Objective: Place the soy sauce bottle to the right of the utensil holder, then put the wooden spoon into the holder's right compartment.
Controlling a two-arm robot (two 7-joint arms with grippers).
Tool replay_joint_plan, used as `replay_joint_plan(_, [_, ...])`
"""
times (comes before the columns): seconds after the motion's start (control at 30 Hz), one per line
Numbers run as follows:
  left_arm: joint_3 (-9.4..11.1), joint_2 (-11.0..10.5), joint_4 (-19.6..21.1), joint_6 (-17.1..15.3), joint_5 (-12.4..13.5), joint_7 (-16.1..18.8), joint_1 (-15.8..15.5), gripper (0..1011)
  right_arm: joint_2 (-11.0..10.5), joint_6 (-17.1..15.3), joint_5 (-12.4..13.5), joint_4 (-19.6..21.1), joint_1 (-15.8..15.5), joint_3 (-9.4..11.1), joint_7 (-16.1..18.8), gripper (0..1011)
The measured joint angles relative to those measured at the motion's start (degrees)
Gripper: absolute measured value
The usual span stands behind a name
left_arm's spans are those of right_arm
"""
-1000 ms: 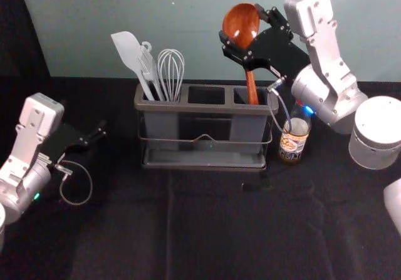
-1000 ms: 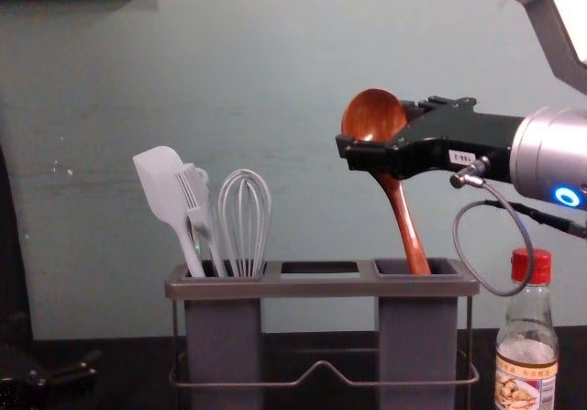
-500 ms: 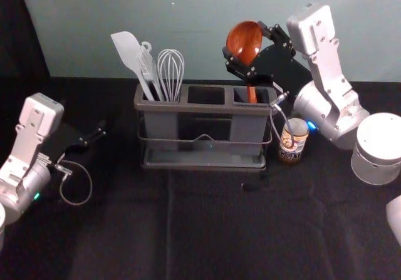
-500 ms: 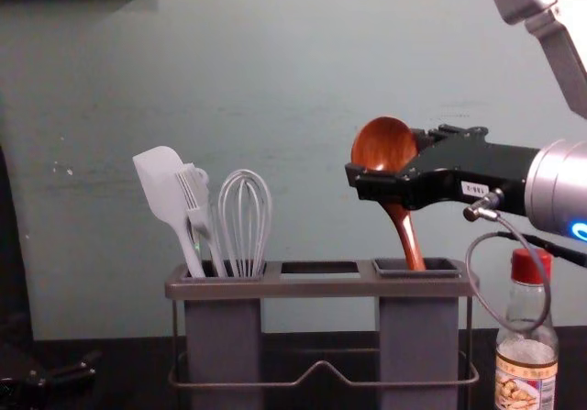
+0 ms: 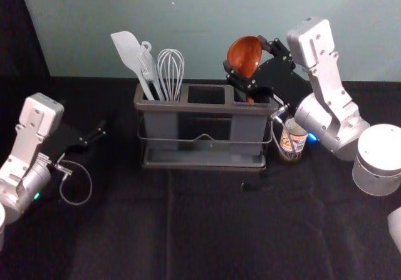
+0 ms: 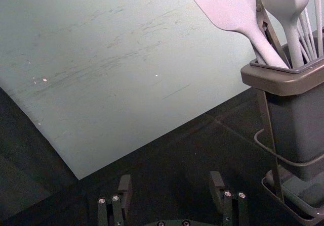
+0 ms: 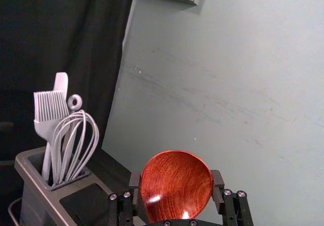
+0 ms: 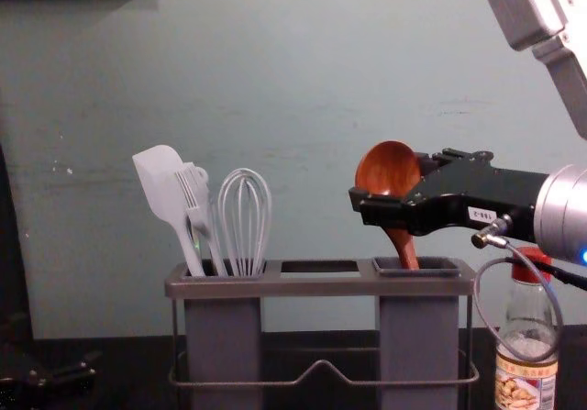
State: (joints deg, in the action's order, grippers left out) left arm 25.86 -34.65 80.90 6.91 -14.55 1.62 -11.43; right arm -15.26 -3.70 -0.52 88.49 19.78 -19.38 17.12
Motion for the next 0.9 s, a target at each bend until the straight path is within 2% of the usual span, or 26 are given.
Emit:
replay_joint_plan(0.6, [0.0, 0.0, 0.0, 0.0, 0.0, 0.0, 0.0, 1005, -0.3, -0.4, 0.7, 0.6, -0.8, 0.4, 0.5, 842])
replay_joint_plan(0.83, [0.0, 0.0, 0.0, 0.0, 0.0, 0.0, 0.0, 1005, -0.3, -0.4, 0.6, 0.6, -0.8, 0.3, 0.5, 1004])
replay_joint_plan(0.9, [0.0, 0.0, 0.0, 0.0, 0.0, 0.0, 0.0, 1005, -0.3, -0.4, 0.6, 0.6, -0.8, 0.3, 0.5, 1004])
